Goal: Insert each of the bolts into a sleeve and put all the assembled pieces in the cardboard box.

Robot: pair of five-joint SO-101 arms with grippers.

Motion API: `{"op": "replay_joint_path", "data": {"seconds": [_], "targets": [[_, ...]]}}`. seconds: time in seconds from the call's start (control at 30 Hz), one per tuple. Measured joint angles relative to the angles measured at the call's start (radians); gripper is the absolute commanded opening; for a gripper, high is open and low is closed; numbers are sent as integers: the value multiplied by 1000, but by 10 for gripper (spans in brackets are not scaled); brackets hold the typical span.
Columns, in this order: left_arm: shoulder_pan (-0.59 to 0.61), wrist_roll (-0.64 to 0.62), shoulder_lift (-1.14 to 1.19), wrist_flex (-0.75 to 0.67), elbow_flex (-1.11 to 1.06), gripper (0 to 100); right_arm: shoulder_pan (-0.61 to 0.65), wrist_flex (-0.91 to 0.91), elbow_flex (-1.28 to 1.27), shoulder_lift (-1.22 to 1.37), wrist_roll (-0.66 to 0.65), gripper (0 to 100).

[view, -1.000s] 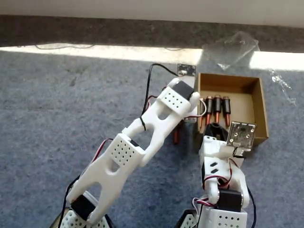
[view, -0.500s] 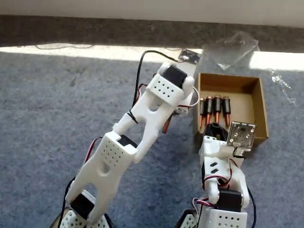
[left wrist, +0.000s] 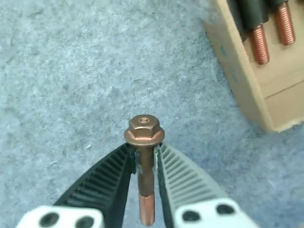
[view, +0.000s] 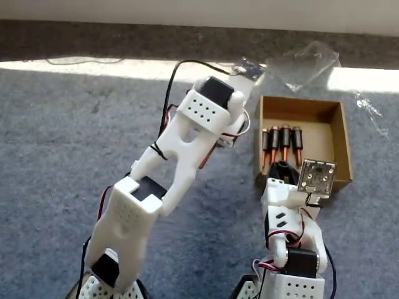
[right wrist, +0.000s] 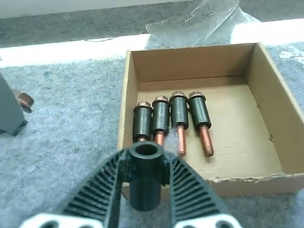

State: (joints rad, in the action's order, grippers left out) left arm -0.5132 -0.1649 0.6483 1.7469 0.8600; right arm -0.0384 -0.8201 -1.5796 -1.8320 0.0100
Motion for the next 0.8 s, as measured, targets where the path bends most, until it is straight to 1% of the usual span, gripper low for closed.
{"op": "replay_joint_path", "data": {"seconds": [0.13, 0.3, 0.37, 0.47, 0.6, 0.8], "targets": [[15, 0, -55, 0, -63, 5, 0, 0, 0, 0, 0, 5], [8, 0, -71, 0, -84, 5, 11, 0, 0, 0, 0, 5], [15, 21, -71, 0, -84, 5, 44, 0, 0, 0, 0, 5], [34, 94, -91, 0, -92, 5, 92, 0, 0, 0, 0, 5], [68, 132, -203, 0, -167, 5, 153, 0, 0, 0, 0, 5], [127, 137, -433, 0, -328, 5, 253, 0, 0, 0, 0, 5]]}}
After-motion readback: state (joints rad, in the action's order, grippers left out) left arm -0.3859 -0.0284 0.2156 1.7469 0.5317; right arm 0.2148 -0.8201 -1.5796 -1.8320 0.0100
